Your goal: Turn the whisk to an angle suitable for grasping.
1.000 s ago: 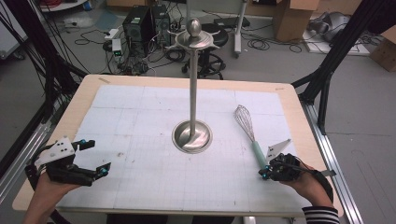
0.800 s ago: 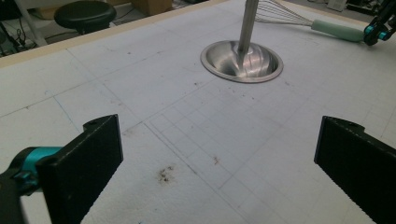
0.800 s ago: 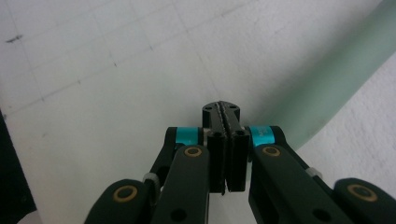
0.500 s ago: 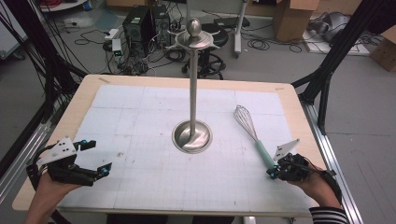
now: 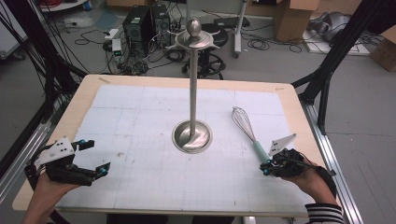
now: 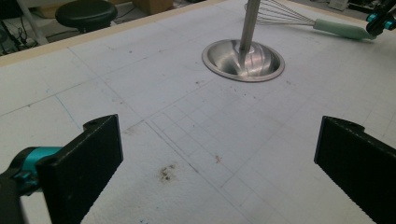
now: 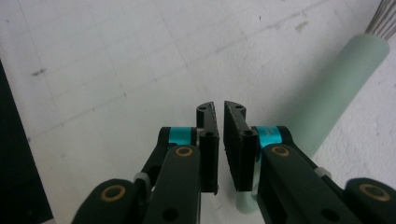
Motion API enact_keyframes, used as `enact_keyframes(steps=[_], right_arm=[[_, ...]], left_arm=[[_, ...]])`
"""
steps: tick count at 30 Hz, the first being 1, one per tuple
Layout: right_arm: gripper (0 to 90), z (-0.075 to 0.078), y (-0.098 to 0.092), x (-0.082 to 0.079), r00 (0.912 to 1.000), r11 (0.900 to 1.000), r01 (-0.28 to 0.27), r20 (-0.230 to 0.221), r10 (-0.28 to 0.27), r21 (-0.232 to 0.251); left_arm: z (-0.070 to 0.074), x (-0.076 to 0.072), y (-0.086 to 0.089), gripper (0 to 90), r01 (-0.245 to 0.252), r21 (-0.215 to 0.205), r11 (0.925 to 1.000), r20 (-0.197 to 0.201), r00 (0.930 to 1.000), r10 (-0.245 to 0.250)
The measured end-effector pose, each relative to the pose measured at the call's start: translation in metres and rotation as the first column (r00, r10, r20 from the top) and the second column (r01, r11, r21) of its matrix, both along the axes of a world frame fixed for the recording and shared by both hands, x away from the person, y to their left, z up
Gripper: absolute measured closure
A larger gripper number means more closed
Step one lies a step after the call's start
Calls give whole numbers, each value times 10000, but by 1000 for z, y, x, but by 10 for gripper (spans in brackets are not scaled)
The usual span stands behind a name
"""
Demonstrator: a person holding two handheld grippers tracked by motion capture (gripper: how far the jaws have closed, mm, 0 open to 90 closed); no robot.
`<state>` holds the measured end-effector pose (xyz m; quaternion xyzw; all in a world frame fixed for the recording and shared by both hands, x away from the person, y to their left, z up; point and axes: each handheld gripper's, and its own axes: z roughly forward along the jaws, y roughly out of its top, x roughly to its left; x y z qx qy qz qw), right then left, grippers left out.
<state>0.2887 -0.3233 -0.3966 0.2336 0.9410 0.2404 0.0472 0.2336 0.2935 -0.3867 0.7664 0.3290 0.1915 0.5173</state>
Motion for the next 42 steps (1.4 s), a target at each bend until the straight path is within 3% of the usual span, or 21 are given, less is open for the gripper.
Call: enact_keyframes(steps=[8, 10, 15, 16, 17, 18, 20, 23, 27, 32, 42], right_arm=[[690, 13, 8, 4, 9995, 9991, 180, 245, -190, 390], [575, 17, 10, 5, 9983, 9980, 391, 410, -411, 490], [423, 27, 14, 8, 9956, 9943, 626, 649, -684, 866], [360, 28, 14, 8, 9951, 9936, 642, 687, -707, 930], [243, 32, 16, 9, 9942, 9927, 674, 766, -752, 1003], [243, 32, 16, 9, 9942, 9927, 674, 766, -752, 1003], [92, 34, 17, 10, 9922, 9915, 747, 911, -846, 1066], [2, 39, 18, 13, 9770, 9792, 1551, 1268, -1717, 1305], [3, 44, 18, 18, 9672, 9715, 1853, 1476, -2069, 1477], [3, 42, 19, 24, 9692, 9727, 1908, 1321, -2080, 1323], [4, 29, 16, 36, 9606, 9667, 2402, 1216, -2497, 877]], left_arm=[[1, 0, 1, 17, 0, -9, 10000, 12, 10000, 0], [1, 0, 1, 17, 10, -5, 10000, 11, 10000, -10], [2, -1, 2, 17, 10, -27, 10000, 54, 10000, -9], [2, -1, 2, 17, 9, -35, 10000, 57, 10000, -9], [2, -1, 2, 17, 10, -37, 10000, 57, 10000, -10], [2, -1, 2, 17, 19, -24, 10000, 58, 10000, -19], [2, -1, 2, 17, 19, -25, 10000, 58, 10000, -18], [2, -1, 2, 17, 34, -26, 10000, 61, 10000, -34], [2, -1, 1, 17, 51, -29, 10000, 71, 10000, -51], [2, -1, 2, 17, 33, -28, 10000, 72, 10000, -33], [2, -1, 3, 17, -1, -68, 10000, 60, 10000, 1]])
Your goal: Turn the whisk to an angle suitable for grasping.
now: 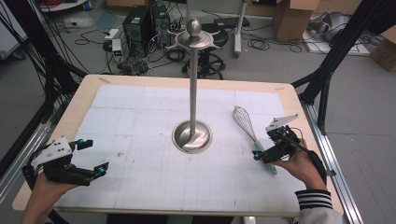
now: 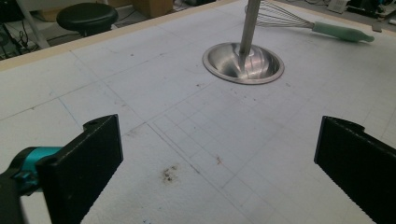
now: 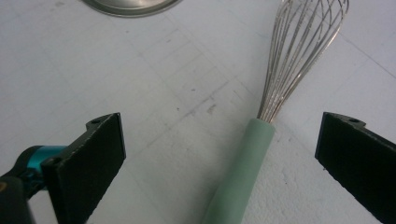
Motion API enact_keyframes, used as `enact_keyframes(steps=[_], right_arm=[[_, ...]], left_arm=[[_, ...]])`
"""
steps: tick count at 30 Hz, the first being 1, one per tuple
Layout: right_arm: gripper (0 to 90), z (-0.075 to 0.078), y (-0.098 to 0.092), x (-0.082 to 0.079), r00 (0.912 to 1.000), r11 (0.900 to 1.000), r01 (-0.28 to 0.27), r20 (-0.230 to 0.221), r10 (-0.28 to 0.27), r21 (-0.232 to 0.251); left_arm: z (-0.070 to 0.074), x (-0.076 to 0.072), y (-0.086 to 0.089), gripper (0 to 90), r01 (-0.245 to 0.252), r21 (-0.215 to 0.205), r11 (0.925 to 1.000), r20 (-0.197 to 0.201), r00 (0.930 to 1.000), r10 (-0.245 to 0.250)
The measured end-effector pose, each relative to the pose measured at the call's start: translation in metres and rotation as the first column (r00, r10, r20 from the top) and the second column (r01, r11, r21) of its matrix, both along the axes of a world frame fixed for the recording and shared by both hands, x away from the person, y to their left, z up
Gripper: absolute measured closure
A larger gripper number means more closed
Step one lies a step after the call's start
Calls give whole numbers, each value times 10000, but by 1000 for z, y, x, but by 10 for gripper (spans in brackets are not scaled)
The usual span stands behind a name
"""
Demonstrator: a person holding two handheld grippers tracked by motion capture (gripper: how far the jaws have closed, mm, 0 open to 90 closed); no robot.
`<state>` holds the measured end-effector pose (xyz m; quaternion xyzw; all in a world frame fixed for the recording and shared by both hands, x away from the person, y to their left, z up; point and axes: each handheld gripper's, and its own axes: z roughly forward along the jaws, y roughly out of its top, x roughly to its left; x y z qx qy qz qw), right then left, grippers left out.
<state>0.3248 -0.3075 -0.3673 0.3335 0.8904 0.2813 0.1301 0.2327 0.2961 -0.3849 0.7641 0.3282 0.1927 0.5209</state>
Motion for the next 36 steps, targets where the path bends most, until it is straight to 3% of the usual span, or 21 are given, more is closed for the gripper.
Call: enact_keyframes(steps=[8, 18, 26, 33, 36], right_arm=[[4, -14, -5, 10, 9983, 9990, 431, -378, -436, -135], [4, -28, -1, 23, 9945, 9938, 813, -599, -859, -756], [7, -43, -2, 30, 9870, 9881, 1293, -847, -1363, -829], [55, -51, -1, 34, 9799, 9797, 1687, -889, -1786, -1084], [123, -51, -1, 35, 9738, 9750, 1970, -945, -2068, -1030]], left_arm=[[-1, 1, -1, 17, 56, 51, 10000, -26, 10000, -55], [0, 1, 0, 17, 46, 41, 10000, -16, 10000, -45], [-1, 1, -1, 17, 94, 40, 9999, -45, 9999, -93], [-1, 1, -2, 17, 119, 42, 9999, -44, 9999, -119], [-1, 1, -2, 17, 104, 6, 9999, -39, 9999, -104]])
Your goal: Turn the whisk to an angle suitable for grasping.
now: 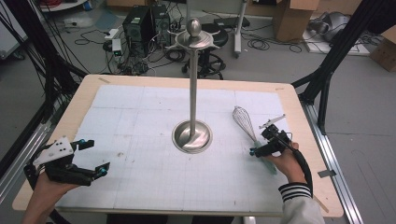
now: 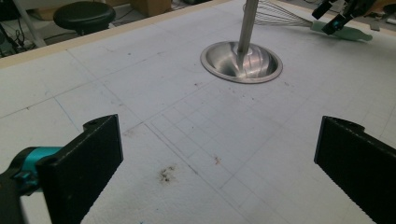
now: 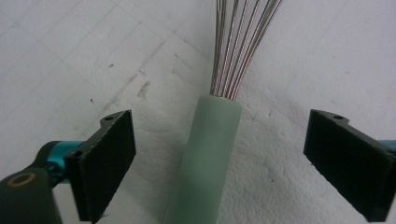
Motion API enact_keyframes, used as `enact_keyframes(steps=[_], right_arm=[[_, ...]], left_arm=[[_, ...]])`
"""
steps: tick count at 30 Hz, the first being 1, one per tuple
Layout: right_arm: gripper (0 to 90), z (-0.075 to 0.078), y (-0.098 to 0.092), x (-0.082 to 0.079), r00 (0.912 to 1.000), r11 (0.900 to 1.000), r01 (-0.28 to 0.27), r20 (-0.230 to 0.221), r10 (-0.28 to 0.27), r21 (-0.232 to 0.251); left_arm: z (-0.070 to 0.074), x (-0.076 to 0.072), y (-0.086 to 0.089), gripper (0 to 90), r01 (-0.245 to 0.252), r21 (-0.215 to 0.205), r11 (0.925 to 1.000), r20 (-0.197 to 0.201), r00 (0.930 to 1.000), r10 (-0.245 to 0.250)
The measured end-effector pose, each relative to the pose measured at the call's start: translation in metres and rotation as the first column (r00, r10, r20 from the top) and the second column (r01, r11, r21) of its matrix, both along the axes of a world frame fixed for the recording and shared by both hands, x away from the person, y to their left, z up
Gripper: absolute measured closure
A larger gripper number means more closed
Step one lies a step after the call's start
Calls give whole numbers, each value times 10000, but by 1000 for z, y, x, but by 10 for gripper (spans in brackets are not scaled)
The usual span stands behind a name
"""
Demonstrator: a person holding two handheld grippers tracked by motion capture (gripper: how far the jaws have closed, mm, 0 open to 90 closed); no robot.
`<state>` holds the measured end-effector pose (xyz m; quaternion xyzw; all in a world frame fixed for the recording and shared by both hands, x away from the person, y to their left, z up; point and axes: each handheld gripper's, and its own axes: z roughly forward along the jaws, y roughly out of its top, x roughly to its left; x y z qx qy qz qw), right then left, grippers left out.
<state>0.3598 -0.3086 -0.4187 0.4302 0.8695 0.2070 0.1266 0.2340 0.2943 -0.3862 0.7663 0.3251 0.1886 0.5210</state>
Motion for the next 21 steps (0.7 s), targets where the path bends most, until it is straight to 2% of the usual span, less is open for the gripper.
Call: enact_keyframes(steps=[1, 3, 6, 14, 21], right_arm=[[155, 0, 0, 0, 10000, 10000, 47, -56, -47, 33], [162, 0, 0, 1, 9999, 9999, 136, -62, -135, 48], [216, 0, -2, 2, 9992, 9997, 236, -324, -232, 107], [450, 1, -2, 5, 9984, 9995, 292, -480, -285, 146], [577, 1, 1, 7, 9980, 9997, 238, -579, -236, 26]], left_arm=[[0, 0, 0, 17, 17, 15, 10000, -3, 10000, -17], [0, 0, 0, 17, 16, 23, 10000, 16, 10000, -16], [0, 0, 0, 17, 31, 16, 10000, 0, 10000, -31], [0, 0, 0, 17, 22, 24, 10000, 4, 10000, -22], [1, 0, 0, 17, 0, 25, 10000, 28, 10000, 0]])
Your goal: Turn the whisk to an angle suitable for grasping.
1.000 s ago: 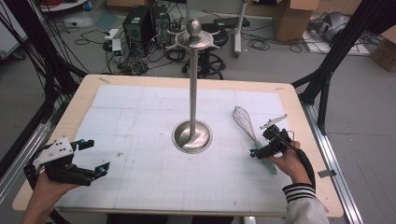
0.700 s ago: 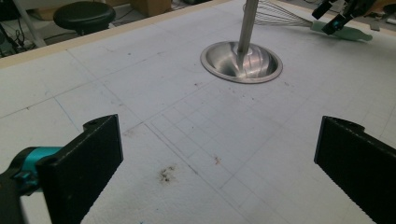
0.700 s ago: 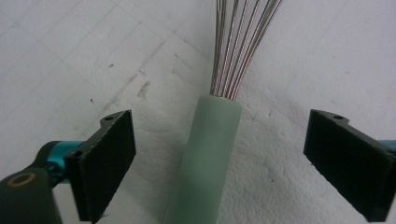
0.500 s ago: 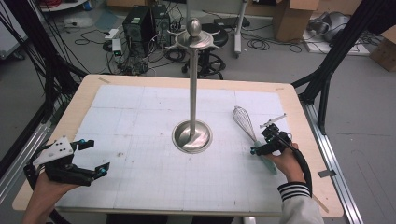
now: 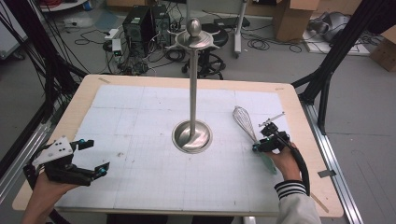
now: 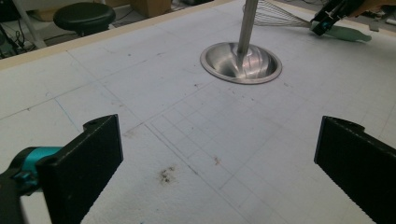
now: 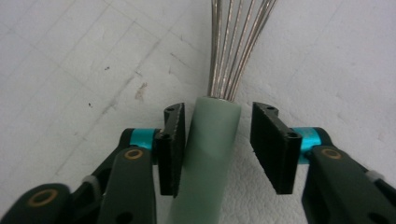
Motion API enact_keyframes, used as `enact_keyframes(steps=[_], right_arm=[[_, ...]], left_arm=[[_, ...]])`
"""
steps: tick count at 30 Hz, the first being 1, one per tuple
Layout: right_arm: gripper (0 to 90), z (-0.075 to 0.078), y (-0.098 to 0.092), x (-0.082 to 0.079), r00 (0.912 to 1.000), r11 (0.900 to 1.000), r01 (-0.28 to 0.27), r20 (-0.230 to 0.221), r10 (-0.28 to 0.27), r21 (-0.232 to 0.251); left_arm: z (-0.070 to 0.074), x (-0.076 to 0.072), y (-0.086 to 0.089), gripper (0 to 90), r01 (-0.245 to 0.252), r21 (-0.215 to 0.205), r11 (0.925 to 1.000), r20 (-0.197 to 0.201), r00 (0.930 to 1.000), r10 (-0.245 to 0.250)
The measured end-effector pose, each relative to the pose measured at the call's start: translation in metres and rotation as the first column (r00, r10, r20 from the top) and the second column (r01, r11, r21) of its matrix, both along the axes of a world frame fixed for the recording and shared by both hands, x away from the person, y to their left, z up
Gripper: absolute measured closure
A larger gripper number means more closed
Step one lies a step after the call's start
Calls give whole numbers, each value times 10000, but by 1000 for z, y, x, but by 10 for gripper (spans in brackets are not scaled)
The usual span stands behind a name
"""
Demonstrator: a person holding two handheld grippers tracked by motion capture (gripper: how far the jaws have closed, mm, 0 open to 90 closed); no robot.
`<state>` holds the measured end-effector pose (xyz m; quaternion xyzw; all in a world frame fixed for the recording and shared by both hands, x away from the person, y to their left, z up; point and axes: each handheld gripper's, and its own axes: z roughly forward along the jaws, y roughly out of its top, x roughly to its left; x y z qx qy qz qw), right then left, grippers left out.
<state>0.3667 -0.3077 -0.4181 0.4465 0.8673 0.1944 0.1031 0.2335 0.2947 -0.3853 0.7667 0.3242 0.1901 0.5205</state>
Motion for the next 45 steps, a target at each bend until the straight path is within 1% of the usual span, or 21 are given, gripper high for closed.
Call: enact_keyframes(steps=[1, 3, 5, 10, 12, 14, 17, 22, 23, 24, 26, 27, 28, 29, 30, 34, 35, 36, 39, 44, 45], right_arm=[[605, 0, 1, 0, 10000, 10000, -63, 77, 63, -55], [621, 1, 2, 0, 10000, 9999, -18, 30, 19, -139], [629, 0, 2, 1, 10000, 10000, 51, -38, -51, -67], [653, 2, 4, 2, 9981, 9986, 524, -316, -525, -49], [662, 3, 6, 3, 9954, 9967, 802, -527, -806, -86], [677, 4, 7, 4, 9935, 9955, 940, -627, -946, -127], [689, 4, 9, 5, 9954, 9966, 748, -570, -768, -352], [693, 5, 9, 5, 9949, 9963, 794, -599, -813, -335], [693, 5, 10, 4, 9951, 9960, 807, -542, -827, -383], [693, 6, 9, 5, 9965, 9973, 636, -512, -655, -380], [693, 7, 10, 3, 9967, 9971, 670, -440, -686, -364], [693, 8, 10, 3, 9975, 9978, 586, -370, -597, -297], [693, 9, 10, 3, 9970, 9978, 619, -454, -630, -249], [694, 10, 10, 3, 9978, 9984, 526, -384, -533, -213], [694, 11, 9, 3, 9980, 9988, 454, -430, -461, -183], [694, 17, 10, 0, 9990, 9995, 319, -321, -321, -72], [694, 18, 9, 0, 9995, 9997, 242, -207, -242, 1], [694, 20, 9, -1, 9994, 9997, 213, -261, -210, 117], [694, 28, 9, -4, 9998, 9996, -166, -112, 168, 224], [693, 44, 8, -12, 9960, 9954, -866, 237, 857, 405], [693, 46, 6, -13, 9951, 9931, -979, 176, 969, 644]], left_arm=[[0, 0, 0, 17, -7, 25, 10000, -3, 10000, 7], [0, 0, -1, 17, 0, 32, 10000, -2, 10000, 0], [0, 0, -2, 17, 35, 103, 9999, 17, 10000, -35], [1, 0, -2, 17, 31, 98, 9999, 24, 10000, -31], [1, -1, -2, 17, -3, 43, 10000, 19, 10000, 3], [1, -1, -1, 17, 2, 80, 10000, 47, 10000, -2], [2, -1, -1, 17, -7, 84, 10000, 49, 10000, 6], [2, -1, 0, 17, -26, 62, 10000, 60, 10000, 26], [2, -1, 0, 17, -14, 87, 10000, 67, 10000, 13], [2, -1, 0, 17, -19, 59, 10000, 59, 10000, 19], [1, -1, 0, 17, -16, 86, 10000, 62, 10000, 16], [1, -1, 0, 17, -28, 47, 10000, 45, 10000, 28], [1, -1, 0, 17, -24, 49, 10000, 44, 10000, 24], [1, -1, 0, 17, -39, 56, 10000, 30, 10000, 39], [1, -1, 0, 17, -29, 59, 10000, 38, 10000, 29], [0, 0, 0, 17, -41, 61, 10000, 13, 10000, 41], [0, 0, 1, 17, -33, 110, 9999, 11, 10000, 33], [0, 0, 0, 17, -45, 91, 9999, 4, 10000, 45], [0, 0, -1, 17, -23, 112, 9999, 3, 10000, 23], [1, -1, 0, 17, -32, 136, 9999, 30, 10000, 32], [1, -1, 0, 17, -40, 96, 9999, 37, 10000, 40]])
